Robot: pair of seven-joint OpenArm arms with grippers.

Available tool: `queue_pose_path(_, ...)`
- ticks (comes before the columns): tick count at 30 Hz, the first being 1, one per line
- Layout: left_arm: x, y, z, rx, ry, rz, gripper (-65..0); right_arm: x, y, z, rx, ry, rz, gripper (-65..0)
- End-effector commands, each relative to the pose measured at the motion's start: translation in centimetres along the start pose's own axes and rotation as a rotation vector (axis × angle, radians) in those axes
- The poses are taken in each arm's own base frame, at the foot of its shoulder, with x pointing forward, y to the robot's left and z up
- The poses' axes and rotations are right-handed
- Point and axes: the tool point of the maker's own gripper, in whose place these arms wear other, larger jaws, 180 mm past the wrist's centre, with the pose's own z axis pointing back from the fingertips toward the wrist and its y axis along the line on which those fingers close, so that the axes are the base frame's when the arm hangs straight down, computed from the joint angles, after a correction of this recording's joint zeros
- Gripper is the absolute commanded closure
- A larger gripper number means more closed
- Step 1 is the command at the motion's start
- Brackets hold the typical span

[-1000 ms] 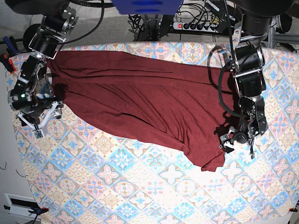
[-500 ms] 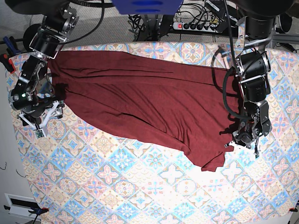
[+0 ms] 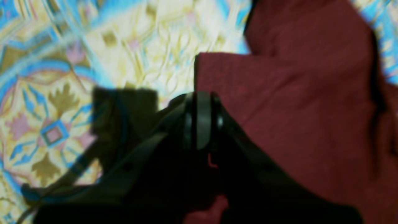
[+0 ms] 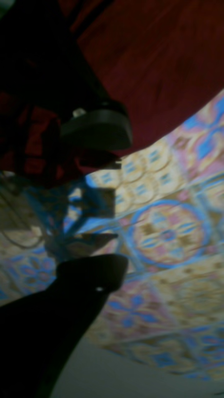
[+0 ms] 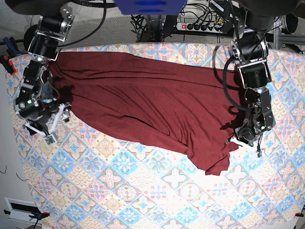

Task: Layout the t-shirt on the table in an organized manner, then fold the t-shirt properly
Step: 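Grasp the shirt side edges with both grippers, then pull the grasped edges with both grippers to flatten the shirt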

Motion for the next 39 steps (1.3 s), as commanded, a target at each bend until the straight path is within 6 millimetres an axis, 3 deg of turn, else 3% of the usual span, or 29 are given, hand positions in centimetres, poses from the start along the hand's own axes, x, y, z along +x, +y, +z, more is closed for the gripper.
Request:
queue_pose_path(1,2.6,-0.1,0.8,-0.014,-0.067,0.003,0.0,1.3,-1.4,0.8,-0.036,-0.034,0.029,-50.2)
queue_pose_path(3,3.4,0.6,1.6,-0.019,-0.091,0.011,0.0,1.9,-1.3,0.8,-0.034,-0.039,0.058,-50.2)
queue_pose_path(6,3.8,0.1,2.1,-0.053,-0.117,0.037,0.0,4.0,-1.5,0.9,-0.052,-0.06,0.106,-50.2)
queue_pose_path(12,4.5,-0.1,3.6,-0.089,-0.166,0.042,0.0,4.4,-0.3,-0.3,-0.116,0.028,0.297,-50.2)
queue_pose_path(15,4.8,-0.6,3.8,-0.116,-0.179,0.063,0.0,2.5,0.7,-2.1,-0.083,0.108,0.326,-47.1)
queue_pose_path(18,5.0,0.3,4.4,-0.121,-0.186,0.082,0.0,1.0,0.9,-3.2,-0.052,0.147,0.311,-39.2)
queue_pose_path(23,5.1,0.5,5.0,-0.151,-0.198,0.115,0.0,2.3,0.3,-4.0,-0.04,0.114,0.288,-31.2)
queue_pose_path(32,4.8,1.0,5.1,-0.143,-0.192,0.115,0.0,1.7,0.7,-4.8,-0.014,0.127,0.274,-29.9)
queue_pose_path(39,4.8,1.0,5.1,-0.143,-0.192,0.115,0.0,2.2,2.3,-5.2,0.014,0.113,0.267,-29.9)
